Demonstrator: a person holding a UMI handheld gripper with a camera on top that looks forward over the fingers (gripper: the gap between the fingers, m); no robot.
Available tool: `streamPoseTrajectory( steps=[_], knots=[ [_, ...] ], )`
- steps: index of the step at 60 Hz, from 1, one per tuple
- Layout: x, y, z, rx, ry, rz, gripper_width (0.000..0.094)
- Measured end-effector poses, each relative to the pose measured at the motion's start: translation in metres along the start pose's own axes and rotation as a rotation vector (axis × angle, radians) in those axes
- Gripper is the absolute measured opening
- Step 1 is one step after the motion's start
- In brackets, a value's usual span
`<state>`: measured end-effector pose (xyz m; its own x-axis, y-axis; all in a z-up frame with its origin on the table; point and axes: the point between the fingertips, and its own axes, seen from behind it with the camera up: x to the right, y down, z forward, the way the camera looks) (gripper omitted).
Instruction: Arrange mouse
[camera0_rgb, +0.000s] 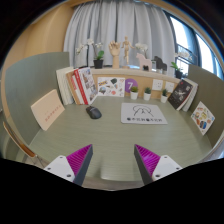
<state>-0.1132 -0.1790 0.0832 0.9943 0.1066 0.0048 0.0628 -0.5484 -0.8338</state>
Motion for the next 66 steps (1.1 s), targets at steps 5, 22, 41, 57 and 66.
streamPoseTrajectory(
  steps=[5, 22, 41, 57, 66],
  knots=[
    [-0.033, 0.005, 0.034, -0.03, -0.019, 0.01, 0.0845],
    [-0.086, -0.021, 0.146, -0.112, -0.041, -0.019, 0.0844],
    [-0.092, -0.062, 0.256, -0.177, 0.04, 0.006, 0.0843],
    [-0.083, -0.089, 0.307, -0.198, 0.098, 0.034, 0.0795],
    [-0.077, -0.097, 0.321, -0.218, 0.118, 0.053, 0.0659]
  ],
)
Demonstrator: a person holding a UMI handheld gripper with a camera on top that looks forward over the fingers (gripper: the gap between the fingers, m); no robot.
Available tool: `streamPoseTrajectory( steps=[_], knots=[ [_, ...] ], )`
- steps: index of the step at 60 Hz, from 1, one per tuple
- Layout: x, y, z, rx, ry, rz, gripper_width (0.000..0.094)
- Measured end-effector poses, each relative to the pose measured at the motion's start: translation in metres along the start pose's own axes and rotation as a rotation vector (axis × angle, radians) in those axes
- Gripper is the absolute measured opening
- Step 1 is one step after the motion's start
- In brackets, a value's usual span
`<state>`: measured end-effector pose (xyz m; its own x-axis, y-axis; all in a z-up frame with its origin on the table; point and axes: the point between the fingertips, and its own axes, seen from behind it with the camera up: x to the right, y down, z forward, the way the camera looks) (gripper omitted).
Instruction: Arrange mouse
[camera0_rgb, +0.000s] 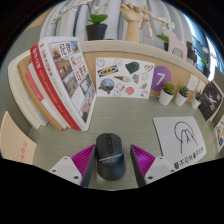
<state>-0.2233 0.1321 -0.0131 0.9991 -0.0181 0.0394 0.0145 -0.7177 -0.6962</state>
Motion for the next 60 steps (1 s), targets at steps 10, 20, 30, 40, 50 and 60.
streamPoseTrajectory(
  steps=[10, 20, 30, 40, 50, 60],
  knots=[
    [-0.001, -0.002, 0.004, -0.034, 0.006, 0.004, 0.0471],
    [-0.002, 0.0, 0.004, -0.058, -0.002, 0.016, 0.0446],
    [-0.004, 0.002, 0.004, -0.096, -0.017, 0.012, 0.0312],
    [-0.007, -0.008, 0.001, -0.132, -0.082, 0.011, 0.0301],
    [0.035, -0.093, -0.054, 0.044, -0.092, -0.035, 0.0302],
    [0.119, -0.173, -0.119, 0.224, -0.04, -0.059, 0.0304]
  ],
)
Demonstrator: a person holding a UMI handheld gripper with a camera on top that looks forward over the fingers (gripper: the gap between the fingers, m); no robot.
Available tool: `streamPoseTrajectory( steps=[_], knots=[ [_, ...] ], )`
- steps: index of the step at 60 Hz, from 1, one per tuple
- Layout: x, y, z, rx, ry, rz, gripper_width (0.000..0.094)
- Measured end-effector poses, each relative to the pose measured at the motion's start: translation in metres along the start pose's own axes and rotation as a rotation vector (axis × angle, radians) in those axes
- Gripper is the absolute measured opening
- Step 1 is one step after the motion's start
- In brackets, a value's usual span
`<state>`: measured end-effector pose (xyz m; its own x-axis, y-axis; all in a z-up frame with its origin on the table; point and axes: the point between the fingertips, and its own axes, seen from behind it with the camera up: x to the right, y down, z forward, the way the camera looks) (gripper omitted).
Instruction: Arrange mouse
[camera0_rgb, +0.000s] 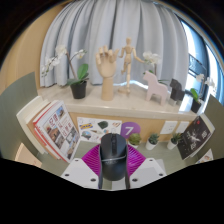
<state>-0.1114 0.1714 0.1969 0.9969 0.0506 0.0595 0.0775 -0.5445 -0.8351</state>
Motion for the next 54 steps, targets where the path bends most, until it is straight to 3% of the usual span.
streamPoseTrajectory(
  steps=[9, 19, 31, 38, 42, 54],
  knots=[
    [0.081, -0.003, -0.011, 0.04, 0.045, 0.012, 0.0302],
    [0.13, 0.077, 0.03, -0.108, 0.032, 0.02, 0.0302],
    [0.134, 0.173, 0.077, -0.271, -0.02, 0.047, 0.03],
    [0.131, 0.202, 0.087, -0.317, -0.044, 0.086, 0.0307],
    [0.132, 0.199, 0.088, -0.291, -0.042, 0.089, 0.0306],
    [0.135, 0.2, 0.092, -0.294, -0.016, 0.047, 0.0464]
  ],
)
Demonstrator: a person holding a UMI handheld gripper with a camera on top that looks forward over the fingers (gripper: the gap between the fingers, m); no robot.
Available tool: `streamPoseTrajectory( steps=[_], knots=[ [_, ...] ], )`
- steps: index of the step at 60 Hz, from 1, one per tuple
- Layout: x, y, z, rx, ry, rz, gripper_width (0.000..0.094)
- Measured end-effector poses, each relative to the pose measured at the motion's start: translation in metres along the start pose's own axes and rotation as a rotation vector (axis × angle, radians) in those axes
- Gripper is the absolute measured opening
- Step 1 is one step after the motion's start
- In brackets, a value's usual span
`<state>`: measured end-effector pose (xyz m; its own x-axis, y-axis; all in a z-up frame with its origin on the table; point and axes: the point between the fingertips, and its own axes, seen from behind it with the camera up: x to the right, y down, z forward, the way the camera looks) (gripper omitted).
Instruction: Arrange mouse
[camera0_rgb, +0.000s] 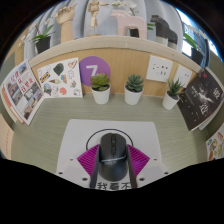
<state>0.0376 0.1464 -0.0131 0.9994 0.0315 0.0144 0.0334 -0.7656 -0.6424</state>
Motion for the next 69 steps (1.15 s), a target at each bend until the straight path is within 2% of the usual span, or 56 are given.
streamPoseTrajectory(
  steps=[4, 8, 17, 26, 34, 48, 69],
  knots=[
    [0.006, 0.0, -0.002, 0.003, 0.032, -0.004, 0.0599],
    [0.01, 0.002, -0.009, -0.018, 0.046, -0.006, 0.0872],
    [0.007, -0.022, -0.06, 0.045, 0.038, 0.014, 0.0857],
    [0.001, -0.051, -0.148, 0.139, 0.057, 0.018, 0.0859],
    [-0.012, -0.055, -0.223, 0.215, 0.065, 0.023, 0.0856],
    [-0.038, -0.021, -0.312, 0.298, 0.072, 0.038, 0.0854],
    [-0.06, 0.06, -0.372, 0.261, 0.093, 0.003, 0.0851]
  ],
)
